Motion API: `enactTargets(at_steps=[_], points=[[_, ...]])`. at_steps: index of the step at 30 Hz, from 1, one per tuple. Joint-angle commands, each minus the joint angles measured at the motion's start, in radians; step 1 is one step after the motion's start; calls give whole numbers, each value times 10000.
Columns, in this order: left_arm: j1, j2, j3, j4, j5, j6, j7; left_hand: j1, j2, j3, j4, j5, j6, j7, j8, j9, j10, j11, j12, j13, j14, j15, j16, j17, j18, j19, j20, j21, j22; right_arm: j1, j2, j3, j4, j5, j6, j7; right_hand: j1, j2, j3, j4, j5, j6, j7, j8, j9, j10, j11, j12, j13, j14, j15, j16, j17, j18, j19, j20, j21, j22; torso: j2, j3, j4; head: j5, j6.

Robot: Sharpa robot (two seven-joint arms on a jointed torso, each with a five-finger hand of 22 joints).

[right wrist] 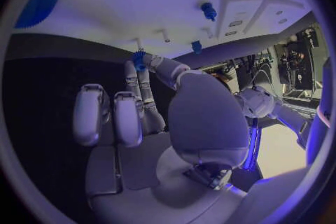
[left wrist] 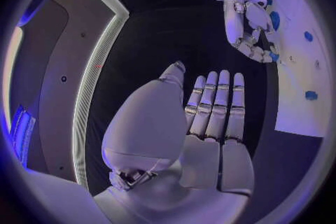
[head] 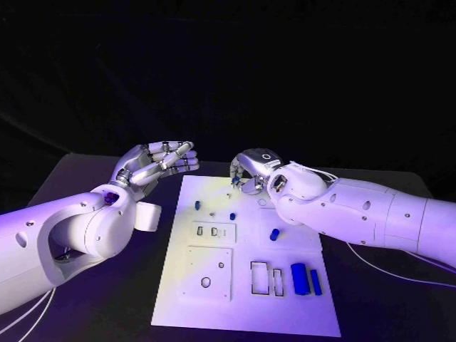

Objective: Assemble the parts on the task board

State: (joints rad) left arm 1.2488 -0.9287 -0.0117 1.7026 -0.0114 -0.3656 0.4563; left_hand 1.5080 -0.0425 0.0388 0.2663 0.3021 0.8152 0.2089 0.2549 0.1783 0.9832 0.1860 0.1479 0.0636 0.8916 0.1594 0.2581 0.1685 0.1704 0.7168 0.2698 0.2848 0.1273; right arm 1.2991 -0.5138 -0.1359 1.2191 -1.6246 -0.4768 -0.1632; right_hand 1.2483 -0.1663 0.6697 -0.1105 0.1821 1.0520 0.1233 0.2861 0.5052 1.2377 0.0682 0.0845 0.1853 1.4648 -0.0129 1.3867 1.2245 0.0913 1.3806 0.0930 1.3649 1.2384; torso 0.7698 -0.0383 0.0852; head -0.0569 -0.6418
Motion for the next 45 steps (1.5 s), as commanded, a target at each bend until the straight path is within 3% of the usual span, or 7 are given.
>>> enactTargets(at_steps=[1, 6, 27, 33, 35, 39, 45], points=[[51, 22, 12, 43, -45, 178, 60, -4, -20, 9, 44, -59, -16, 137, -68, -14, 5, 35, -21, 11, -43, 23, -52, 8, 110, 63, 20, -9, -9, -53, 92, 3, -144, 63, 232, 171, 48, -57, 65, 14, 38, -62, 18, -14, 14, 85, -67, 20, 185, 428, -34, 60, -1, -144, -34, -31, 47, 1, 28, 1, 22, 29, -25], [93, 12, 13, 56, -45, 172, 54, -4, -20, 9, 44, -59, -16, 137, -68, -14, 5, 35, -21, 11, -43, 23, -52, 8, 110, 63, 20, -9, -9, -110, 195, 2, -280, 98, 305, 195, 18, -71, 73, 27, 31, -80, 25, -24, 24, 69, -58, 2, 188, 425, -25, 57, -17, -141, -47, -25, 38, -11, 58, -20, 55, -2, -20], [159, 101, 12, -28, -45, 193, 38, 4, -20, 11, 40, -64, -20, 139, -74, -18, 6, 37, -39, 11, -51, 25, -63, 10, 110, 70, 21, -14, -15, -145, 464, -1, -699, 156, 318, 217, -111, -171, 159, 70, -7, -265, 76, -136, 57, -104, 10, -138, 186, 393, 31, 25, -125, -125, -111, 23, -5, -57, 78, -29, 36, 7, -37], [159, 101, 12, -33, -45, 204, 28, 6, -19, 11, 40, -67, -24, 142, -78, -20, 5, 39, -50, 11, -56, 27, -69, 10, 109, 73, 21, -17, -19, -145, 441, -2, -719, 187, 297, 315, -424, -653, 397, 113, -87, -1071, 458, -722, -155, -1438, 419, -240, -163, 199, 374, -277, -769, -1, -518, 315, -409, -581, 72, -28, 26, 40, -50], [159, 90, 12, -38, -45, 202, 25, 6, -19, 11, 40, -67, -24, 142, -78, -20, 5, 39, -50, 11, -56, 27, -69, 10, 109, 73, 21, -17, -19, -143, 304, -2, -569, 190, 225, 321, -442, -801, 163, 85, 44, -1317, 514, -934, -284, -1912, 496, -210, -313, 109, 447, -432, -1075, 88, -746, 420, -680, -911, 63, -26, 19, 47, -37], [159, 66, 11, -49, -45, 198, 15, 6, -19, 11, 40, -67, -24, 142, -78, -20, 5, 39, -50, 11, -56, 27, -69, 10, 109, 73, 21, -17, -19, -138, -22, -2, -172, 177, 159, 275, -421, -833, -39, 73, 73, -1398, 512, -1011, -343, -2067, 507, -197, -370, 81, 452, -486, -1196, 121, -830, 437, -799, -1049, 56, -21, 3, 74, -26], [159, 17, 11, -66, -44, 201, -3, 8, -18, 12, 40, -71, -28, 145, -81, -22, 4, 42, -61, 11, -61, 29, -76, 11, 108, 75, 22, -21, -23, -95, -1094, 44, 1038, 143, -10, 136, -359, -765, -149, 72, 239, -1238, 504, -976, -371, -1908, 487, -78, -376, 98, 441, -450, -1170, 102, -748, 433, -763, -957, 57, -8, -36, 61, 42]])
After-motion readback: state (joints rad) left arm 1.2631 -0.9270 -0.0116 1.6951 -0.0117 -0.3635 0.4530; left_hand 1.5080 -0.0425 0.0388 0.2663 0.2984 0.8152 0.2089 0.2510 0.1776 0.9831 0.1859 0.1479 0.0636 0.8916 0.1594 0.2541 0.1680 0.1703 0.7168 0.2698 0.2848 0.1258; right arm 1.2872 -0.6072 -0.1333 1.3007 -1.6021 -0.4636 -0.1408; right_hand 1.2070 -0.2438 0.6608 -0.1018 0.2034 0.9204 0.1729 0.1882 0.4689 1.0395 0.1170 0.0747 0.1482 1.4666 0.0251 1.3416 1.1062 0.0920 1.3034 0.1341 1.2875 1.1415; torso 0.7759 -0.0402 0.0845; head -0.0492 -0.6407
